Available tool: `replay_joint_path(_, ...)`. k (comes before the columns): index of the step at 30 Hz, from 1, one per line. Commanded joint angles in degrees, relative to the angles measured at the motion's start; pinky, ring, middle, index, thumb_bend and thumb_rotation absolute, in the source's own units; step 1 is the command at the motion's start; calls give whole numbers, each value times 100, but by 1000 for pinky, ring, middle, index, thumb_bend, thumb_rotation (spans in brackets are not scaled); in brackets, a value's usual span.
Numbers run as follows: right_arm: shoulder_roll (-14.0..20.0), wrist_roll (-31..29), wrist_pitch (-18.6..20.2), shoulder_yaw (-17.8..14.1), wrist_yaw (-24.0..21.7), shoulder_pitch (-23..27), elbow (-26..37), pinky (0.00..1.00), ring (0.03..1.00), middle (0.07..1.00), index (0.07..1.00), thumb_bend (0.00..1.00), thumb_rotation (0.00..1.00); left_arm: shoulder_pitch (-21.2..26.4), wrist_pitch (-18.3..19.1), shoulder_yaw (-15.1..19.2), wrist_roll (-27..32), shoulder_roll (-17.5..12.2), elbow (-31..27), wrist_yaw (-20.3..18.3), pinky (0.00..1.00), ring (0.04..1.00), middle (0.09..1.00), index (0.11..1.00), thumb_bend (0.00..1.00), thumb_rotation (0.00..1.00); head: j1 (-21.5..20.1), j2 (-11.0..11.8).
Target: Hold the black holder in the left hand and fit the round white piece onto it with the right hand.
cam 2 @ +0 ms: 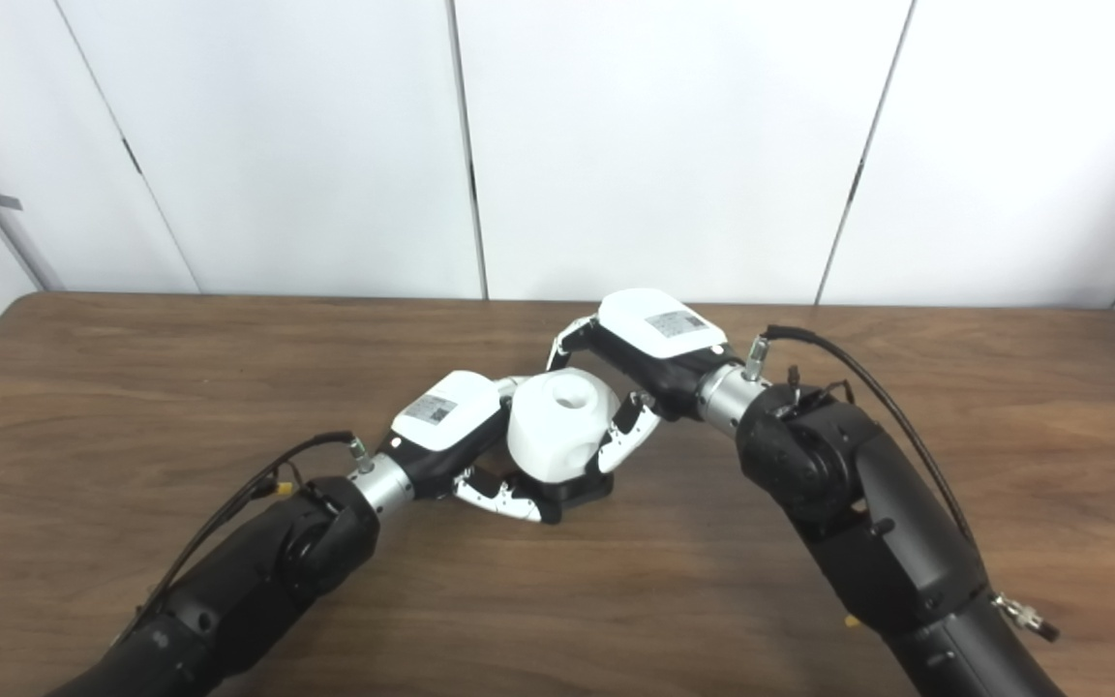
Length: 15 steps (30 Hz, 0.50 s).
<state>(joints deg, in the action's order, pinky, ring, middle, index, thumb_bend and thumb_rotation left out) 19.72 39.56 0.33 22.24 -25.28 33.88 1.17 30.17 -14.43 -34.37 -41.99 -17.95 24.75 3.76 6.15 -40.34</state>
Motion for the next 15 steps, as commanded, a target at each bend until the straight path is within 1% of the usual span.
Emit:
replay_joint_path(1, -37, -42, -203, -8, 94, 290, 53, 691, 798, 751, 481, 524, 139, -278, 346, -267, -297, -22, 220, -718, 739, 878, 865, 575, 901, 205, 13, -10)
replay_joint_path(2, -38, -46, -212, -10, 99, 292, 45, 690, 798, 751, 481, 524, 139, -278, 352, -261, -279, -28, 218, -725, 737, 877, 866, 586, 950, 222, 18, -14)
replay_joint_path(4, -40, -56, -222, -10, 90, 300, 32, 690, 797, 750, 481, 523, 139, -284, 364, -235, -244, -37, 211, -735, 729, 883, 870, 598, 991, 233, 24, -19)
replay_joint_path(8, -48, -74, -195, 3, 42, 326, 13, 706, 804, 755, 482, 523, 139, -311, 398, -185, -217, -60, 164, -740, 727, 884, 866, 598, 1000, 228, 28, -44)
replay_joint_path(15, -41, -76, -256, 46, -4, 349, -42, 710, 804, 753, 481, 523, 139, -344, 459, -133, -187, -79, 72, -822, 724, 889, 864, 599, 1000, 228, 27, -87)
